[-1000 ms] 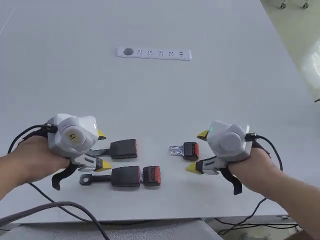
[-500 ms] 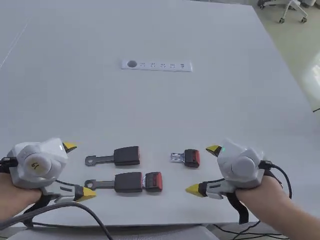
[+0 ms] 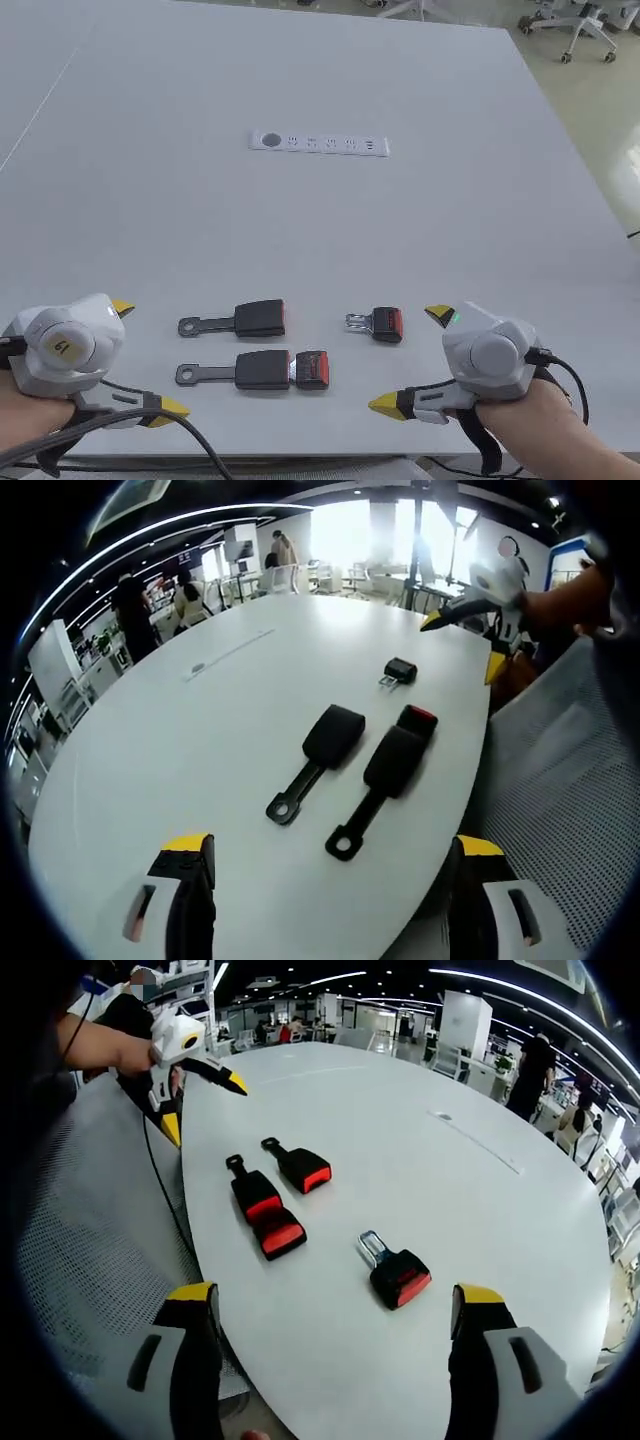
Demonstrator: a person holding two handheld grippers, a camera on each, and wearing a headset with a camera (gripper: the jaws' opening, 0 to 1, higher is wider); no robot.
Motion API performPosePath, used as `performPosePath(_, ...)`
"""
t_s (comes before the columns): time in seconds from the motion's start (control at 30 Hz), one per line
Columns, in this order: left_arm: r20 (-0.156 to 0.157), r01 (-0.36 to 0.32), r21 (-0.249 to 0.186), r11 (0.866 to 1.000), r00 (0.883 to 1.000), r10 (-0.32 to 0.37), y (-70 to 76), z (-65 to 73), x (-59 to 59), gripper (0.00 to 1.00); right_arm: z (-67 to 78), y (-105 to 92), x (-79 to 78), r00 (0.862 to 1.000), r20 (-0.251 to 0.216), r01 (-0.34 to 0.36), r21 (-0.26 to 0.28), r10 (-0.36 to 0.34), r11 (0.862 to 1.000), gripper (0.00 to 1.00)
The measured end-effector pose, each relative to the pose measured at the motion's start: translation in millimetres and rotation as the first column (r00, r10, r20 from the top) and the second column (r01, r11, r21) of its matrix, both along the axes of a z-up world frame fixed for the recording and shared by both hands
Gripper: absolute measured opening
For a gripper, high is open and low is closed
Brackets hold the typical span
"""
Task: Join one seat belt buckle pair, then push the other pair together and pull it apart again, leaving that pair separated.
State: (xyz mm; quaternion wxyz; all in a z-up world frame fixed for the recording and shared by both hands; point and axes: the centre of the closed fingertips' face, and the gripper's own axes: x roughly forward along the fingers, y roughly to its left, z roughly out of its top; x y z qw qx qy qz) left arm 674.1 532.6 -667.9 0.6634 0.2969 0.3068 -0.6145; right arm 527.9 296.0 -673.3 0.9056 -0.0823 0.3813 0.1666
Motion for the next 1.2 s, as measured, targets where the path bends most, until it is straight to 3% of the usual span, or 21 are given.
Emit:
performPosePath(0.17, -0.006, -0.014, -0.01, 1.0, 1.0, 0.014, 4.9, 0.3, -0.9, 1.0, -0.7, 1.4, -1.4, 1.0, -0.009, 0.02, 0.018, -0.02, 1.0, 0.99)
performPosePath(0.8, -0.016, -0.088, -0.051, 0.995, 0.996, 0.087, 20.5, 5.5, 4.0, 1.0, 7.3, -9.1, -10.9, 0.996, 0.024, 0.081, 0.051, -0.082, 0.995, 0.99)
performPosePath(0.97, -0.006, -0.102, -0.054, 0.993, 0.995, 0.101, 23.1, 7.1, 5.3, 1.0, 10.0, -7.9, -12.6, 0.995, 0.031, 0.088, 0.069, -0.091, 0.994, 0.99)
performPosePath(1.13, -0.028, -0.105, -0.061, 0.993, 0.994, 0.103, 22.8, 8.9, 1.9, 1.0, 12.4, -9.1, -12.8, 0.993, 0.043, 0.109, 0.073, -0.112, 0.991, 0.99)
performPosePath(1.2, -0.067, -0.124, -0.097, 0.988, 0.991, 0.117, 18.6, 14.2, -1.4, 1.0, 12.9, -10.0, -13.0, 0.992, 0.043, 0.118, 0.079, -0.122, 0.99, 0.99)
